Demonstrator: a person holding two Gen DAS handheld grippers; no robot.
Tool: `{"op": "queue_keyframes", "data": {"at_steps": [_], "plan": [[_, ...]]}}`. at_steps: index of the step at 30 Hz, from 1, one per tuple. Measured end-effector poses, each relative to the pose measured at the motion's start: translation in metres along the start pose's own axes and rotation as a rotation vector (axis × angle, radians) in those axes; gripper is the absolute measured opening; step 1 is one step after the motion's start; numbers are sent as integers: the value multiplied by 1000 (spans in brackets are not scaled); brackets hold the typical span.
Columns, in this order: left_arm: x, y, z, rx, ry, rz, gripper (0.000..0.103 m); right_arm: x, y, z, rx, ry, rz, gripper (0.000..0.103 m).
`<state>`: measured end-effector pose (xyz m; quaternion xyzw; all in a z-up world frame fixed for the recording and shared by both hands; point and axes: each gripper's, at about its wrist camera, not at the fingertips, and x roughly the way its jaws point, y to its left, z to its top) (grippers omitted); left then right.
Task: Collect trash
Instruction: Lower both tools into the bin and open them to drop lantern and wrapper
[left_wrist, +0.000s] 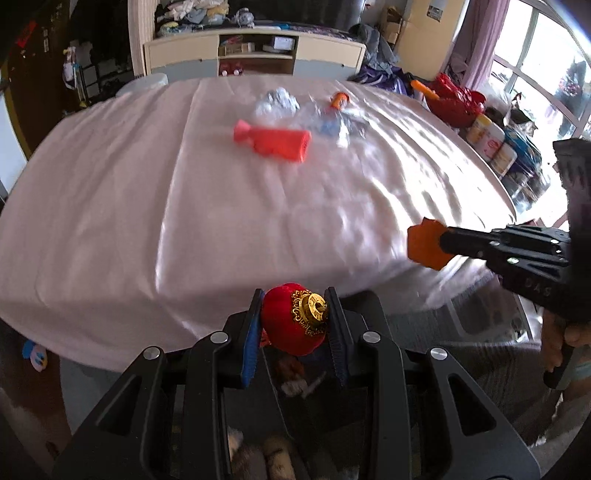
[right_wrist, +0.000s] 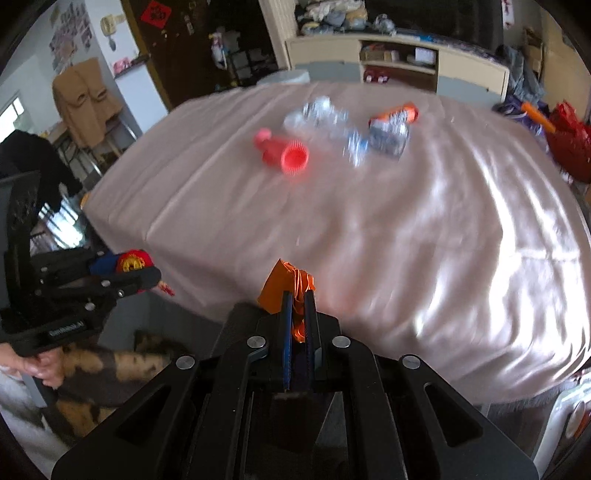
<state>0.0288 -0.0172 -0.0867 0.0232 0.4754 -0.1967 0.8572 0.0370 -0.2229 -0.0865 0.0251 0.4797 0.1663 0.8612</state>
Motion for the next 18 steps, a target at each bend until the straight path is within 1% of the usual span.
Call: {"op": "queue_keyframes", "data": {"at_steps": [4,6,10,15,18], "plan": [[11,-6,-20,3,41,-11,31,14,0,-25,14,57,4,8],[20,-10,-31,14,67,-5,31,21,1,-34,14,82,1,8],[45,-18,-50,44,148,-8,31,44,8,-53,-5,152,-5,8],[71,-26,-71,75,236,-6,31,63,16,-65,-36,217,-19,8],[80,-25,-78,80,267,10,31,67,19,-68,-41,226,-38,8]]}}
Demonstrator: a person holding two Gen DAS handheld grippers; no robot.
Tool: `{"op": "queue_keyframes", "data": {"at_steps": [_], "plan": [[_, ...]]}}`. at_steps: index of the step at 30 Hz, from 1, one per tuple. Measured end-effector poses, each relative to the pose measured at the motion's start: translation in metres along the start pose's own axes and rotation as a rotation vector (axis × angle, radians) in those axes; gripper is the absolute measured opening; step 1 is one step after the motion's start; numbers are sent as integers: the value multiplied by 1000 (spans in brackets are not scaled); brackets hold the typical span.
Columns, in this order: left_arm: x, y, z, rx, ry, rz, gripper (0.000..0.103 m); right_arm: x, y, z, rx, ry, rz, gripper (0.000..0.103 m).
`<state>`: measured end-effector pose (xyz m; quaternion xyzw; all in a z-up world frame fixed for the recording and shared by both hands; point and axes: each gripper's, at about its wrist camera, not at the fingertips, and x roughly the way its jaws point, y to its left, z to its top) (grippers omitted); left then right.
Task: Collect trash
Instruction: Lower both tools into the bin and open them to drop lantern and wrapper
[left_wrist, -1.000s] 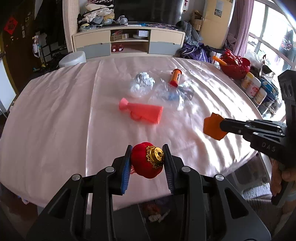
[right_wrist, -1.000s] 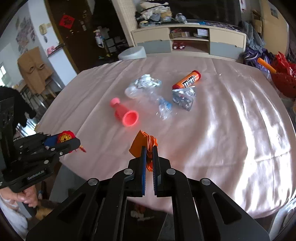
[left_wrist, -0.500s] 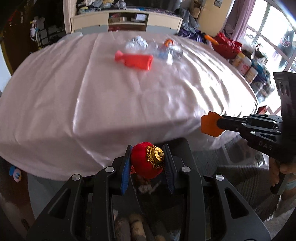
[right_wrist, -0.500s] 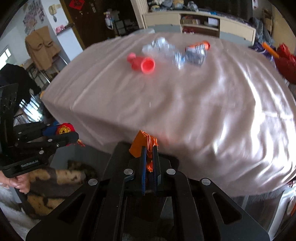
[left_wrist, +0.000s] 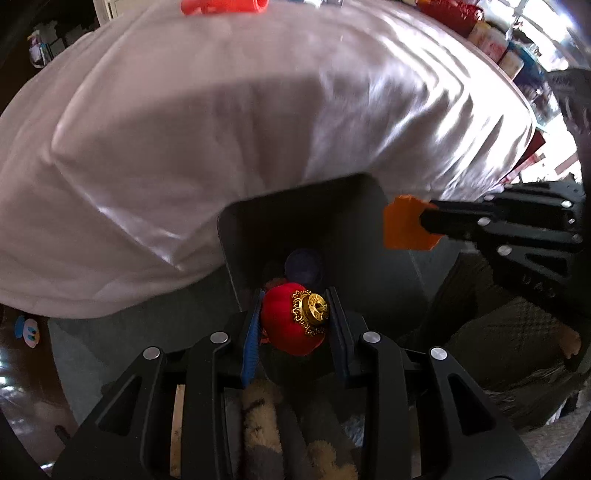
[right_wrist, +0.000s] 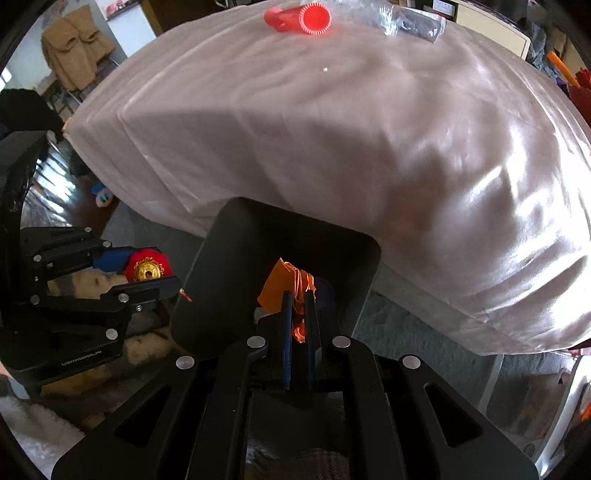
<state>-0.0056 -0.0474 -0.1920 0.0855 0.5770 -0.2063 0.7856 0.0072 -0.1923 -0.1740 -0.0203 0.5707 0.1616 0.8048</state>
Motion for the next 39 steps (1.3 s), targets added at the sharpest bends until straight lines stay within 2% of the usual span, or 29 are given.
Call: {"op": "queue_keyframes", "data": {"at_steps": [7,15,16,17,19,21,24,26,29,34,39], "plan": [[9,2,-2,9,41,3,33,9,0,-2,12,28,5,11],[4,9,1,-16,17,18,52,12,-14,2,61,56,20,12],[3,10,2,-20,12,17,55,12,-15,2,63,54,21,23],[1,11,2,-24,5,18,57,11,-16,3,66,48,23,42],[-2,11,4,-31,-5,22,59,7,-14,3,63,21,14,59],[-6,13,5,-42,-18,24,64,2,-14,5,59,1,2,63],[-13,16,9,-62,-42,24,78,-9,-19,9,78,-22,20,79],[-20,18,12,-75,-62,18,90,-25,-24,15,96,-69,35,91],[-35,20,18,-77,-103,22,94,-47,-32,24,110,-133,22,96],[-61,26,35,-68,-176,46,95,-83,-51,46,138,-228,-2,97],[-84,38,62,-91,-248,77,95,-98,-66,74,161,-288,-33,97]]}}
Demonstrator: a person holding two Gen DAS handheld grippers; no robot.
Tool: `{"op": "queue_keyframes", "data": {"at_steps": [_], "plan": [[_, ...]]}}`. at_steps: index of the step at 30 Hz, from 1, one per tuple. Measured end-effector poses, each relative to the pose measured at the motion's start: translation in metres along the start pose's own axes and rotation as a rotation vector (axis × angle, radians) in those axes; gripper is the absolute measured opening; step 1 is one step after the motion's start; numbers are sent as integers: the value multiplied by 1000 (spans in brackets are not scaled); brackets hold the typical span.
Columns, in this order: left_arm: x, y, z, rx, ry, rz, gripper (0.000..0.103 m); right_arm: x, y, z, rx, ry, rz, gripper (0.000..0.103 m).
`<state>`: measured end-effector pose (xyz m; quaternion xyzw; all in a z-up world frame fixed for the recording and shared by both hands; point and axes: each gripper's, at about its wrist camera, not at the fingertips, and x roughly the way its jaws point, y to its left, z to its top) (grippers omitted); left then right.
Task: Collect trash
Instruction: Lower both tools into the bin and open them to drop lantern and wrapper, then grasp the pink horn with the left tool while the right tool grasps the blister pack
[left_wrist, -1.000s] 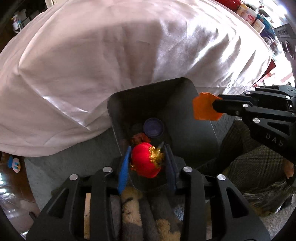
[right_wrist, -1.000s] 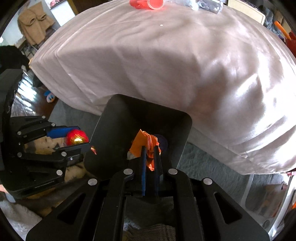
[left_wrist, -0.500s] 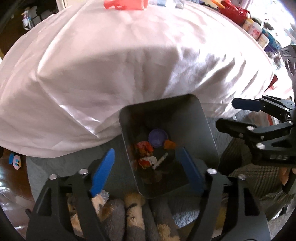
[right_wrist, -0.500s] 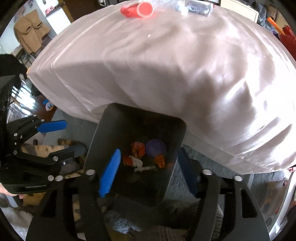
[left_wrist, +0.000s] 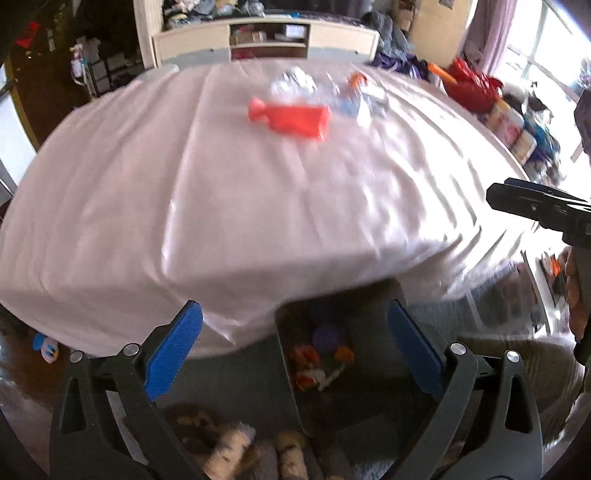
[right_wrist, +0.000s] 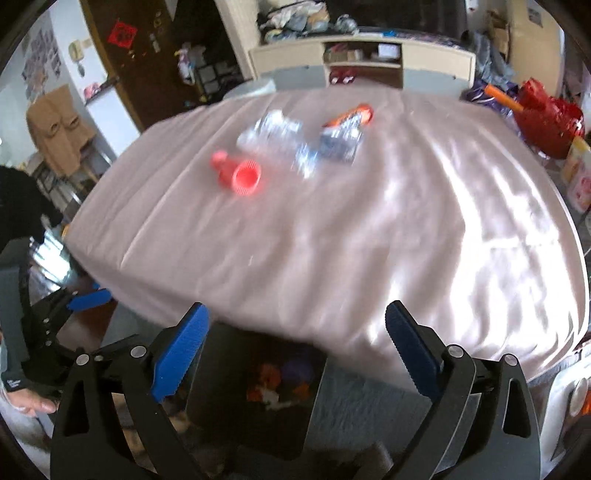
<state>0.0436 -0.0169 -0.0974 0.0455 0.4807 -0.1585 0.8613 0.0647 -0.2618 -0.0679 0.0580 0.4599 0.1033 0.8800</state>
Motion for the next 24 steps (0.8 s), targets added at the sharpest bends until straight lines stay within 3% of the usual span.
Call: {"op": "queue_keyframes", "data": {"at_steps": [9,12,15,19,24], "plan": [[10,17,64,-9,-78,96,95,39,-32,63,77,-37,-81,97],[20,22,90,-38,-89,96,95,56,-46,82,103,-42,-93,97],[28,23,111,-54,-113,89,95,67,-56,98,104,-67,-119,89],[44,13,141,-38,-132,129,95,82,-63,112,97,-63,-111,69],[65,7,170,-70,-130,144,95,98,-62,121,70,-46,-88,67]]}}
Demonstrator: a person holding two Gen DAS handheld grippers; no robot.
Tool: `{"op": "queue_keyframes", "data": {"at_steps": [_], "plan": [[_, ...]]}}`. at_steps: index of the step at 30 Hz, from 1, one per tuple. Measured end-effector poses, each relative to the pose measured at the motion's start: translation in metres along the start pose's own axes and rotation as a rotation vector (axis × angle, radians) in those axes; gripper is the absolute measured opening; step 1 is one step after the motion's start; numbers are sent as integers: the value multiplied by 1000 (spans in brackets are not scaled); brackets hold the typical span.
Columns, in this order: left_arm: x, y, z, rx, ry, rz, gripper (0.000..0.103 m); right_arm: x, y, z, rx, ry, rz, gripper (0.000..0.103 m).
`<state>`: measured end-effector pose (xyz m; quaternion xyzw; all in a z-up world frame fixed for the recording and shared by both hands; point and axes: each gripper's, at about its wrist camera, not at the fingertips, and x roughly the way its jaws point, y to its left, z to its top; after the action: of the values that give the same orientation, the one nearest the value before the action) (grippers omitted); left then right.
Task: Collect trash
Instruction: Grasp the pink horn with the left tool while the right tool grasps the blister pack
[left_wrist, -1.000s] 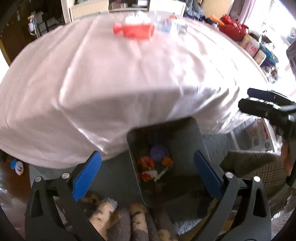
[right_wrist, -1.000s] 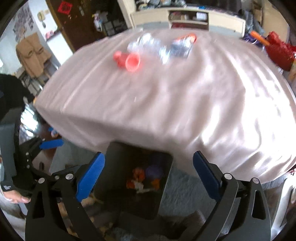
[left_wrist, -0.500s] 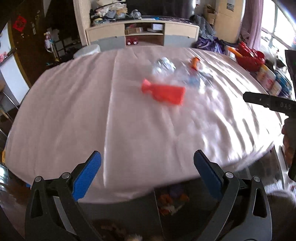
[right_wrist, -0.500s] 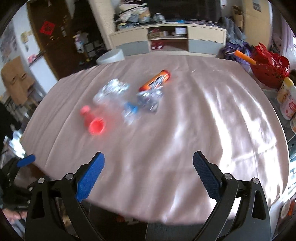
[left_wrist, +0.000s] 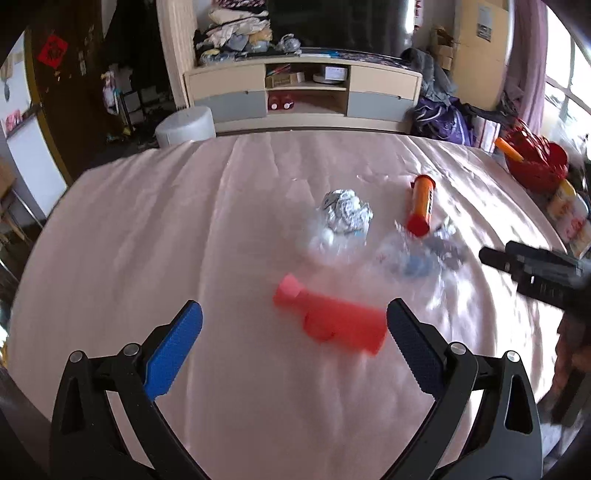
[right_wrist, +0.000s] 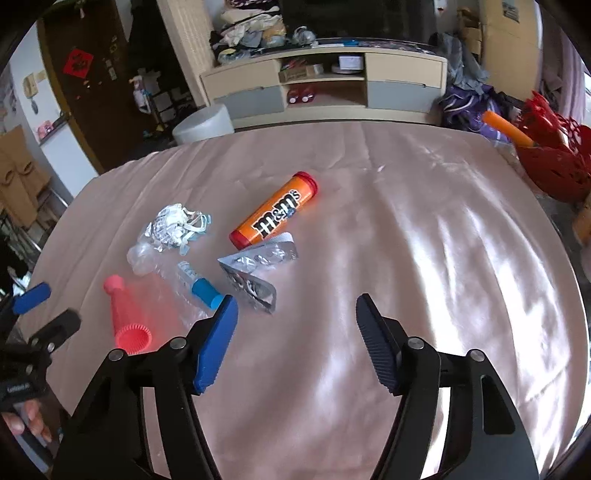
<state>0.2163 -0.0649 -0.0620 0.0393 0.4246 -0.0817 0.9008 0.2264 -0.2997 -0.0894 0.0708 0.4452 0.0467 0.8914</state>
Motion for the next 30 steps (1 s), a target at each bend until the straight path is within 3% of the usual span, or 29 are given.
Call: {"op": "queue_keyframes", "data": {"at_steps": [16,18,20,22,24,30], "plan": [[50,-13,5,14,124,30,95,39,24,4,-99,28,29,67],[52,-10,4,7,136,11,95,42,28,4,-111,31,41,59],[54,-11,2,7,164,-8,92,43,32,2,-124,43,54,39],[56,-12,-3,12,190,-38,89,43,35,0,-125,47,61,34],[57,-13,-8,24,205,-58,84,41,36,-1,-127,48,69,28],[49,-9,-14,41,192,-64,37,22,32,-4,-122,18,65,27]]}}
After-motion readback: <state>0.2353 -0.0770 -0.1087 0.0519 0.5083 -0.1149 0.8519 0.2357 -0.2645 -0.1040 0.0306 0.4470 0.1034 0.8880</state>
